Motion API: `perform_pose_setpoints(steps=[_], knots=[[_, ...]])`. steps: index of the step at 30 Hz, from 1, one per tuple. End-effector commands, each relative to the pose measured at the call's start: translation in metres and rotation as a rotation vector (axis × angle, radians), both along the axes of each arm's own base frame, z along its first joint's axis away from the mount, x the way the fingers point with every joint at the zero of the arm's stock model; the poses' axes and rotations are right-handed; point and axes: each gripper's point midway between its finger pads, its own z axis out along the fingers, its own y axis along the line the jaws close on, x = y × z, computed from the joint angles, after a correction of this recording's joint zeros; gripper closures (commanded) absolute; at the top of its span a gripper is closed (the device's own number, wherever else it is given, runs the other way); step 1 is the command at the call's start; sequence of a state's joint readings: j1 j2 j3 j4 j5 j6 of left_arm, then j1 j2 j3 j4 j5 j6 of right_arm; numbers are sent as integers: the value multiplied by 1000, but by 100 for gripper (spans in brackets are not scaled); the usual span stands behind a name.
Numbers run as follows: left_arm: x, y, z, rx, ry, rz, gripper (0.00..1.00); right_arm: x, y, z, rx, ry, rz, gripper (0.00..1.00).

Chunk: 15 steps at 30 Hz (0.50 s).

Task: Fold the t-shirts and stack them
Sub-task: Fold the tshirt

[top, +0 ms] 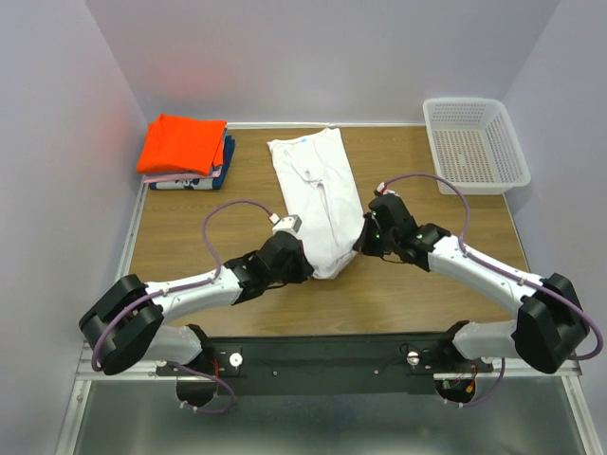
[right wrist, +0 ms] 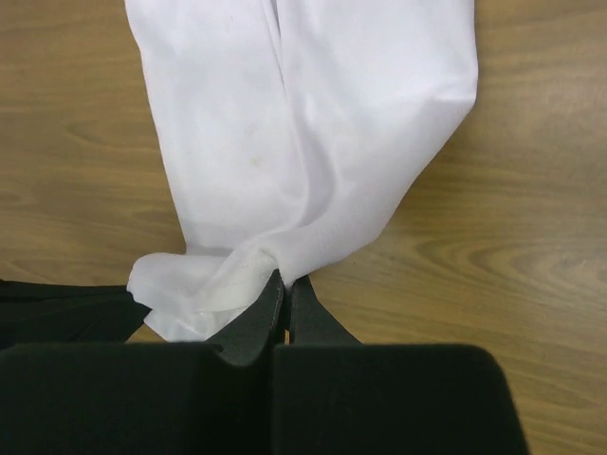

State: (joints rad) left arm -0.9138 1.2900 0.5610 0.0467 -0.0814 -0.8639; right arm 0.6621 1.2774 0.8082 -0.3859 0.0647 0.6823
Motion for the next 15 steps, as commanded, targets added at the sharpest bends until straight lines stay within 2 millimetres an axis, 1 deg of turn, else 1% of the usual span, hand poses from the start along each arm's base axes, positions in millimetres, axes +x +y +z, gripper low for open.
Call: perform_pose_setpoints(steps=[1, 2, 3, 4, 5, 6, 7, 8, 9, 10, 11, 12, 13, 14, 15], knots=[[41, 8, 37, -30, -133, 65, 100, 37, 8, 20, -23, -98, -62, 99], [46, 9, 43, -40, -150, 72, 100, 43, 10, 23, -24, -106, -67, 99], [52, 11, 50, -54, -168, 80, 100, 51, 14, 32, -19, -127, -73, 99], [59, 12, 56, -62, -184, 87, 100, 57, 16, 37, -22, -140, -78, 99], [69, 13, 64, -72, -204, 94, 100, 64, 15, 33, -48, -142, -92, 99], [72, 12, 66, -72, -211, 90, 100, 73, 19, 44, -45, -171, -99, 99], [76, 12, 68, -68, -219, 89, 100, 78, 19, 46, -53, -183, -110, 99], [86, 14, 71, -52, -234, 98, 100, 90, 21, 50, -65, -199, -126, 99], [91, 15, 73, -46, -239, 105, 100, 91, 19, 44, -82, -191, -124, 99], [97, 17, 75, -40, -243, 113, 100, 99, 22, 52, -77, -208, -126, 99], [108, 21, 77, -30, -250, 129, 100, 106, 21, 49, -95, -208, -141, 99], [110, 19, 77, -25, -249, 125, 100, 111, 20, 48, -103, -211, -146, 99], [119, 25, 81, -25, -255, 145, 100, 120, 20, 57, -108, -238, -165, 99], [126, 25, 87, -25, -270, 155, 100, 126, 18, 58, -117, -244, -178, 99], [131, 28, 85, -16, -270, 163, 100, 131, 18, 52, -136, -238, -181, 99]])
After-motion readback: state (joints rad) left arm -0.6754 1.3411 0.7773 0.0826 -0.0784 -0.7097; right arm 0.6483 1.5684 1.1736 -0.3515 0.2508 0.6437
